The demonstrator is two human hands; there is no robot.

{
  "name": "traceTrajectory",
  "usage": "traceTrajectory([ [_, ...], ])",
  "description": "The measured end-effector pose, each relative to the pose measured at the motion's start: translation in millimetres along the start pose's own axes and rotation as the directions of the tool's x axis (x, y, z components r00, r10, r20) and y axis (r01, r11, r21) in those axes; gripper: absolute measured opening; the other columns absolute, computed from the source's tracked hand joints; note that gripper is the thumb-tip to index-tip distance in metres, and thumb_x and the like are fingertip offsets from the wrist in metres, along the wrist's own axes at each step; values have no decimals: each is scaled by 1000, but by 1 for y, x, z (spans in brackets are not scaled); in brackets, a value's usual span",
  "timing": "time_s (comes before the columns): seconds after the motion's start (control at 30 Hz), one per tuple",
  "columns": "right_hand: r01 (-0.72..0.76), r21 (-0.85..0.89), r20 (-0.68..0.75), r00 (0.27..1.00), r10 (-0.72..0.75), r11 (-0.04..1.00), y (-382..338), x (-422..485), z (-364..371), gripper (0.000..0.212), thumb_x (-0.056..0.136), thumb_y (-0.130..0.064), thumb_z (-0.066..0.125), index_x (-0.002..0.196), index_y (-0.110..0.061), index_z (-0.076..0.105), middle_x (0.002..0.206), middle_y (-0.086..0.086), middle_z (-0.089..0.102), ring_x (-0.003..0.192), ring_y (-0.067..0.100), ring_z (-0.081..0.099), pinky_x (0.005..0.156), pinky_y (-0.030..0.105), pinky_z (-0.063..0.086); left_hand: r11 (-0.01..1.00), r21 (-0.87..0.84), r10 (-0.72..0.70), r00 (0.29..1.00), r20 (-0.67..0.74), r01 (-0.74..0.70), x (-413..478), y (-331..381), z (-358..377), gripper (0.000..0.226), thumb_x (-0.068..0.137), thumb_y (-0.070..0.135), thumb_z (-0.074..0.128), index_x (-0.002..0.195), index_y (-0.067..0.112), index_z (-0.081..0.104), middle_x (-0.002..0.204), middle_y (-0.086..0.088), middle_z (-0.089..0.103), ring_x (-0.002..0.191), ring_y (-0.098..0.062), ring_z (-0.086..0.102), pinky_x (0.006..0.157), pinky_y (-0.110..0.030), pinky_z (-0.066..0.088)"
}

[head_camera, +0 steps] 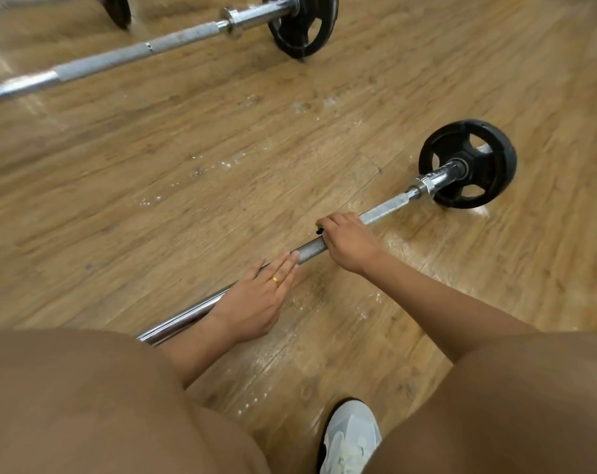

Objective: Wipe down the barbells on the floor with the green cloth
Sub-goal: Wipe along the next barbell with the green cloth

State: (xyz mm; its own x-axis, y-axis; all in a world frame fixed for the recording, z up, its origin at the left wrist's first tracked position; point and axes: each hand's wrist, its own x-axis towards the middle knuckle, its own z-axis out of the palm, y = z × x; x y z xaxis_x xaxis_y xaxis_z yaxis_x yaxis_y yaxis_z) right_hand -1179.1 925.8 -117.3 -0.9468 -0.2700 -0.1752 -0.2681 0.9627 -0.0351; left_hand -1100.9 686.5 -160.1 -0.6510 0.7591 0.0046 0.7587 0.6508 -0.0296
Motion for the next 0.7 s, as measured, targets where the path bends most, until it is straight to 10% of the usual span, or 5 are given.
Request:
traceTrajectory([
  [0.23, 26, -61, 36, 999, -23, 998, -1, 8, -6, 38, 105, -25, 35, 140, -16, 49, 137, 4, 54, 128, 28, 47, 117, 41, 19, 1000, 7, -3, 1000, -13, 4, 4, -12, -5, 68, 95, 28, 27, 155, -3, 26, 163, -22, 6, 153, -34, 22, 115, -47, 38],
  [0.5, 120, -49, 35, 992, -118, 992, 8, 6, -12, 41, 107, -28, 34, 145, -18, 44, 141, 1, 50, 129, 25, 44, 113, 38, 22, 999, -35, 10, 995, 103, -7, 5, -22, -7, 71, 97, 23, 27, 159, 1, 3, 162, -16, -19, 155, -31, -8, 122, -49, 23],
  [0.7, 131, -14, -115, 985, -132, 991, 15, 6, 5, 36, 106, -31, 39, 137, -19, 52, 132, 0, 56, 124, 24, 48, 99, 38, 36, 997, 62, -39, 999, 19, 37, 4, -16, -5, 72, 90, 24, 38, 157, 0, 25, 165, -20, 6, 154, -30, 19, 115, -53, 36],
])
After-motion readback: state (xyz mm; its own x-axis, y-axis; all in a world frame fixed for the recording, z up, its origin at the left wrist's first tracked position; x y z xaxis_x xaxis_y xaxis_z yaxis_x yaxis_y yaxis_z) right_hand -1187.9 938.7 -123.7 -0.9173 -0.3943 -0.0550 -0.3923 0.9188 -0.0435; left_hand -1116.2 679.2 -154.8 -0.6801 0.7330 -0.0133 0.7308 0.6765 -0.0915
